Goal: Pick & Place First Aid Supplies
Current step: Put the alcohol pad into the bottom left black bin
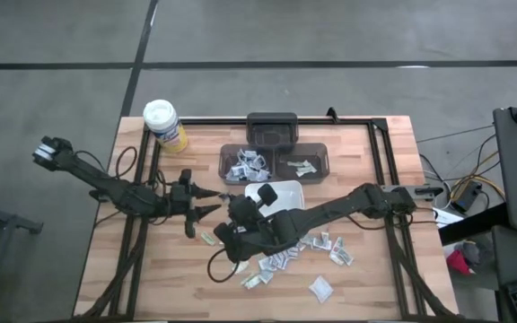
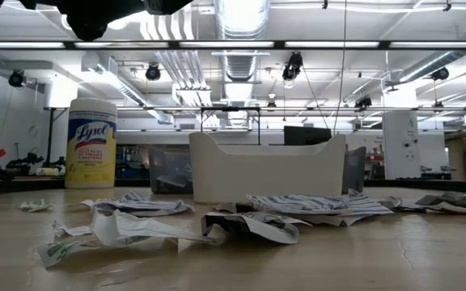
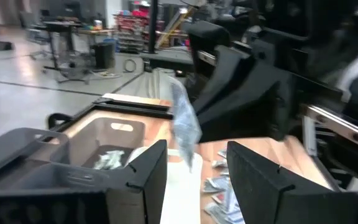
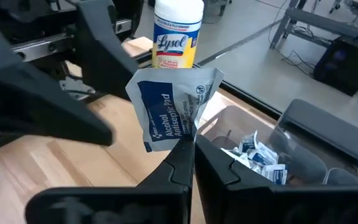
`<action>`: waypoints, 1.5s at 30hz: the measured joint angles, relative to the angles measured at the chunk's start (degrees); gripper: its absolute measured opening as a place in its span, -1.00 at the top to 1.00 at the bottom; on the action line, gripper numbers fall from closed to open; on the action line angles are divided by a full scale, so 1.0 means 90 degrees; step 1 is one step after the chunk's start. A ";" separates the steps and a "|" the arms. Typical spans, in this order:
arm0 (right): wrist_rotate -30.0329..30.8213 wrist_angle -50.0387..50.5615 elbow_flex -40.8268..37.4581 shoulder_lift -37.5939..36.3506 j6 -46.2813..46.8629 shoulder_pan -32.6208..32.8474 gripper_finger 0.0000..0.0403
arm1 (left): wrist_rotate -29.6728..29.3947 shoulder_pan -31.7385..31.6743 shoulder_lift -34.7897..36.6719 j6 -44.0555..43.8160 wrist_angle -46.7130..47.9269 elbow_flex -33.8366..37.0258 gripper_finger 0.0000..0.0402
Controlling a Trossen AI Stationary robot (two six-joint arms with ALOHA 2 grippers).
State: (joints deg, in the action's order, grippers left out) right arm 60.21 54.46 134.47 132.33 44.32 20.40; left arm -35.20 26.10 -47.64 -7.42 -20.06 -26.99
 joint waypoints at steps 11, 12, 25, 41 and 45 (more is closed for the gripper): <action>-0.0002 -0.0076 0.0000 -0.0002 -0.0026 -0.0009 0.96 | -0.0040 -0.0203 -0.0029 -0.0005 -0.0324 -0.0011 0.19; -0.0004 -0.0126 0.0000 -0.0002 -0.0090 -0.0013 0.96 | -0.0027 -0.0225 -0.0029 -0.0005 -0.0327 -0.0011 0.19; -0.0024 -0.0675 0.0000 -0.0002 -0.0597 -0.0068 0.96 | 0.0098 -0.0402 -0.0138 -0.0221 -0.0354 -0.0011 0.51; -0.0836 -0.0315 0.0007 -0.0029 -0.0607 -0.0083 0.86 | 0.0403 -0.0439 -0.0121 0.0304 -0.0452 -0.0010 1.00; -0.1172 -0.0067 0.0003 -0.0052 -0.0480 -0.0087 0.68 | 0.0386 -0.0469 -0.0119 0.0315 -0.0406 -0.0011 1.00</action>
State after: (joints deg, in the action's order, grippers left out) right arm 49.66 53.85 134.50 131.87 40.00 19.62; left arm -31.73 21.88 -48.71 -4.58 -23.71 -27.09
